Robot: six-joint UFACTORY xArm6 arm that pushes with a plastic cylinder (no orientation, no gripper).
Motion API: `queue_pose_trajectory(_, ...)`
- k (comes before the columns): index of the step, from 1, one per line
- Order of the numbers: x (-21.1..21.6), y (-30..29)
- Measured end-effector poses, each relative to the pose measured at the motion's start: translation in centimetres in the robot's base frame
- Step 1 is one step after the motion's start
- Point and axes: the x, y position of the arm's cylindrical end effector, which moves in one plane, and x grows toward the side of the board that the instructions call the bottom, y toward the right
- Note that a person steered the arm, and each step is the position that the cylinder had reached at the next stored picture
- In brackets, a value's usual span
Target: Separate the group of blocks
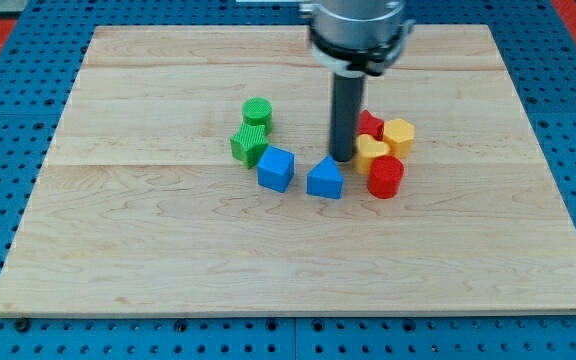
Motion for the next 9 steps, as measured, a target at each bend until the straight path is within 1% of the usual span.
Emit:
queue_pose_trajectory(1,0.0,0.7)
queue_pose_trajectory(2,2.4,3.0)
queue_pose_trajectory(4,6.2,1.1)
queue_pose_trajectory(5,8.4,-1.8)
queue_pose_trajectory(6,10.3,-1.6)
queue_pose_trajectory(8,10.9,6.1)
queue_pose_trajectory(9,8.5,5.8)
